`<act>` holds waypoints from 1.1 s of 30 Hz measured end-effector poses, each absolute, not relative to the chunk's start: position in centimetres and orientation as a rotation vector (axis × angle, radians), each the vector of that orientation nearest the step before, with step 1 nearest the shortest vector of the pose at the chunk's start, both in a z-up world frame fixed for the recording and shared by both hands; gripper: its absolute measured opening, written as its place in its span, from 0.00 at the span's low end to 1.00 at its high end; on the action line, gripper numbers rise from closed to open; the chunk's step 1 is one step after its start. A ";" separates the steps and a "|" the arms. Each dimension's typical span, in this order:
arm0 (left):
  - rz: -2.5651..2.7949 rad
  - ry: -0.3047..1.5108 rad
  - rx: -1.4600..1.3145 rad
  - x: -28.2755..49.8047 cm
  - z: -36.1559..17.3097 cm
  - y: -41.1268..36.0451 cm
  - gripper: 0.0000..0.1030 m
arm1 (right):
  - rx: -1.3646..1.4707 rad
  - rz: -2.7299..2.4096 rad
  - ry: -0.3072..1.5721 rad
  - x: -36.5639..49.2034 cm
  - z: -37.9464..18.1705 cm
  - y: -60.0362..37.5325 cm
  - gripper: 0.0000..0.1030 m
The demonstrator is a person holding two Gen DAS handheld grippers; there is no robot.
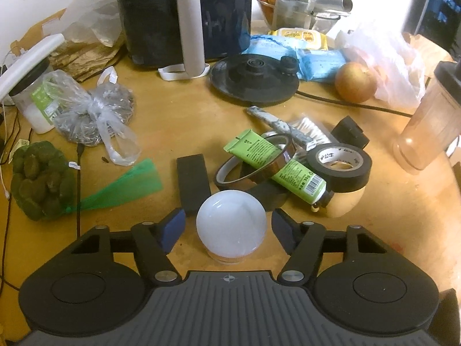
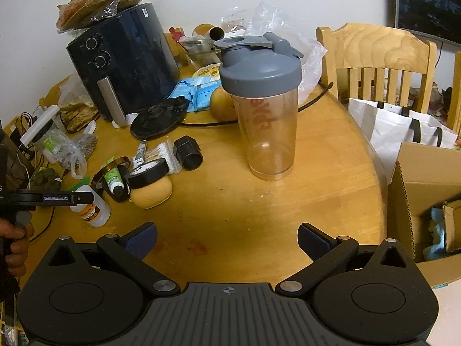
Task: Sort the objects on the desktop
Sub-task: 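Close the left tool on the white-lidded jar, then lift the white-lidded jar off the table with the left tool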
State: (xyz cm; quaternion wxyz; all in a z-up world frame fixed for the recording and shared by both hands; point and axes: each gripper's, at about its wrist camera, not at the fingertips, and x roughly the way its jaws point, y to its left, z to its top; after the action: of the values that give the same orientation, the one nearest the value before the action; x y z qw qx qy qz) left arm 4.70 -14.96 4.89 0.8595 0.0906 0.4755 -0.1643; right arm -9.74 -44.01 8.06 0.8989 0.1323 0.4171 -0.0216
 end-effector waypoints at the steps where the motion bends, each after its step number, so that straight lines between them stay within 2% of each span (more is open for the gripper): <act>1: -0.346 0.999 0.192 4.8 4.8 -15.0 0.60 | 0.275 -0.048 0.865 -9.8 8.1 -44.0 1.00; 2: -0.349 1.002 0.195 4.8 4.6 -15.1 0.52 | 0.275 -0.051 0.866 -9.8 8.0 -44.1 1.00; 22: -0.335 1.031 0.220 5.2 3.9 -15.8 0.51 | 0.289 -0.061 0.873 -10.0 7.7 -44.3 1.00; 33: -0.326 1.014 0.203 4.0 5.9 -14.5 0.51 | 0.277 -0.016 0.879 -9.8 7.9 -44.1 1.00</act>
State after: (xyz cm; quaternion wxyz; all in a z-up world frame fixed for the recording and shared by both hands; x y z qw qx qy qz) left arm 3.97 -14.55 5.85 0.8566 0.0966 0.4826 -0.1550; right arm -9.81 -44.13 7.86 0.8957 0.1338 0.4241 -0.0077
